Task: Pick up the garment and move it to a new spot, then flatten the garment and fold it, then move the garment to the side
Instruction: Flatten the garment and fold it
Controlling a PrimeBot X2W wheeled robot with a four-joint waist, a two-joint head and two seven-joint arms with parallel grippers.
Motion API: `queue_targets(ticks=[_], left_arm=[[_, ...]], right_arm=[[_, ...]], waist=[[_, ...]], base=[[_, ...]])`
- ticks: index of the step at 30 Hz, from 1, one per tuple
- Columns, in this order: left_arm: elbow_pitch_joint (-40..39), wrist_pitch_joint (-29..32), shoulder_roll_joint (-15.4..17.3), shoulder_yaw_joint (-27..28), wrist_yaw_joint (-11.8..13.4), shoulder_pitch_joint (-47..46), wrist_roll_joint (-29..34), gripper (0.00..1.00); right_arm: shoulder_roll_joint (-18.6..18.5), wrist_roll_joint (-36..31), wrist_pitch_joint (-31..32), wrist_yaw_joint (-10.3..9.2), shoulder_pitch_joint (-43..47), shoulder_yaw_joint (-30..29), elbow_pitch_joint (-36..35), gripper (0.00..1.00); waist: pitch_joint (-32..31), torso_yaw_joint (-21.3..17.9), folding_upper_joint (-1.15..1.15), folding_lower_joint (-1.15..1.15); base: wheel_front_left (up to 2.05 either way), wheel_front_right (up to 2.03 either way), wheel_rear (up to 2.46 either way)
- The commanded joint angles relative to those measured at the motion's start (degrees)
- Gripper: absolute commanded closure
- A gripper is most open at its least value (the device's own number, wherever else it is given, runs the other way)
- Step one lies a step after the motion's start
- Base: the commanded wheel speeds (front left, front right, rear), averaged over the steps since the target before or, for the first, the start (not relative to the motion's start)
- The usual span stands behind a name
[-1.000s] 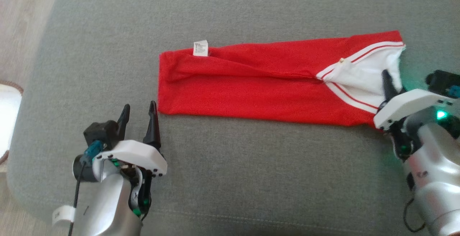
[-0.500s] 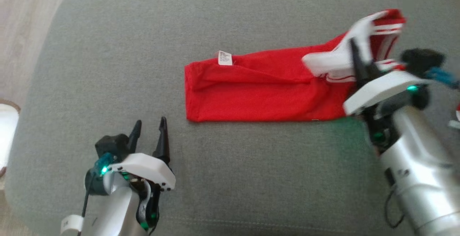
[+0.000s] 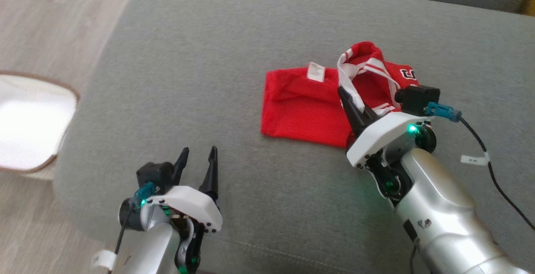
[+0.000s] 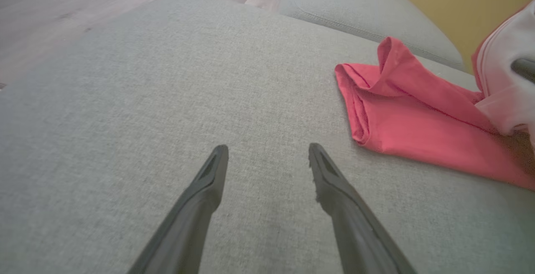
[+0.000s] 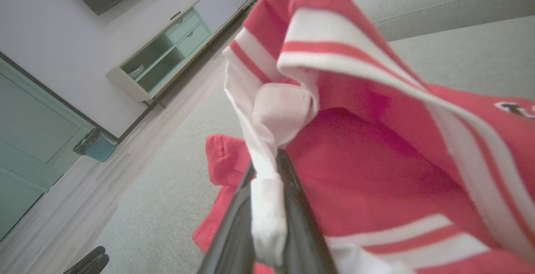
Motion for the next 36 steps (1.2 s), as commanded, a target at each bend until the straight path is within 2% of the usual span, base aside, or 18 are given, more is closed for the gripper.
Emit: queue_targets(ticks=[1, 7, 8, 10, 14, 17, 20, 24, 28, 31, 36], left_arm=[[-1.3, -0.7, 0.7, 0.9, 0.6, -1.7, -0.7, 0.0], [-1.2, -0.7, 0.7, -1.8, 1.2, -1.9, -2.2, 0.0], [-1.2, -0.7, 0.7, -2.1, 1.4, -2.0, -2.4, 0.0], [-1.1, -0.7, 0.7, -2.6, 1.7, -2.1, -2.7, 0.0], [-1.0, -0.7, 0.7, -2.5, 2.6, -2.3, -3.0, 0.0], [-1.3, -0.7, 0.7, -1.6, 2.8, -2.4, -2.5, 0.0], [-1.6, -0.7, 0.7, -0.4, 3.1, -2.5, -1.7, 0.0], [-2.6, -0.7, 0.7, 1.8, 3.6, -2.5, -0.1, 0.0], [-4.0, -0.7, 0.7, 4.3, 4.1, -2.3, 2.7, 0.0], [-5.4, -0.7, 0.7, 5.8, 4.6, -1.8, 5.3, 0.0], [-7.5, -0.7, 0.7, 8.4, 4.9, 0.0, 8.7, 0.0]], right_arm=[[1.6, -0.5, -1.0, 0.37, -3.3, 1.3, -0.5, 1.0], [2.7, -1.1, -4.3, 0.37, -7.8, 3.4, 5.8, 1.0], [2.8, -1.0, -4.9, 0.37, -8.5, 3.7, 6.7, 0.85], [2.8, 0.8, -5.9, 0.37, -9.5, 5.5, 7.0, 0.0], [2.8, 3.3, -10.7, 0.37, -11.3, 9.0, 6.4, 0.0], [2.8, 1.0, -13.0, 0.37, -12.2, 7.0, 7.7, 0.0], [2.0, -3.7, -13.5, 0.37, -12.2, 1.1, 7.5, 0.0], [0.7, -12.9, -13.5, 0.37, -8.0, -10.3, 3.6, 0.0], [1.0, -22.3, -13.5, 0.37, -2.2, -19.2, -1.3, 0.0], [1.7, -27.5, -13.5, 0.37, 2.1, -23.6, -3.8, 0.0], [2.6, -32.4, -13.5, 0.37, 7.4, -26.9, -5.7, 0.0]], waist=[[0.4, 2.4, 0.0, 0.0], [1.0, 5.7, 0.0, 0.0], [1.0, 6.0, 0.0, 0.0], [1.0, 6.4, 0.0, 0.0], [0.6, 5.0, 0.0, 0.0], [0.3, 3.0, 0.0, 0.0], [0.1, 0.7, 0.0, 0.0], [-0.2, -2.5, 0.0, 0.0], [-0.4, -5.2, 0.0, 0.0], [-0.8, -7.0, 0.0, 0.0], [-1.8, -9.7, 0.0, 0.0]], base=[[0.0, 0.0, 0.0], [0.0, 0.0, 0.0], [0.0, 0.0, 0.0], [0.0, 0.0, 0.0], [0.0, 0.0, 0.0], [0.0, 0.0, 0.0], [0.0, 0.0, 0.0], [0.0, 0.0, 0.0], [0.0, 0.0, 0.0], [0.0, 0.0, 0.0], [0.0, 0.0, 0.0]])
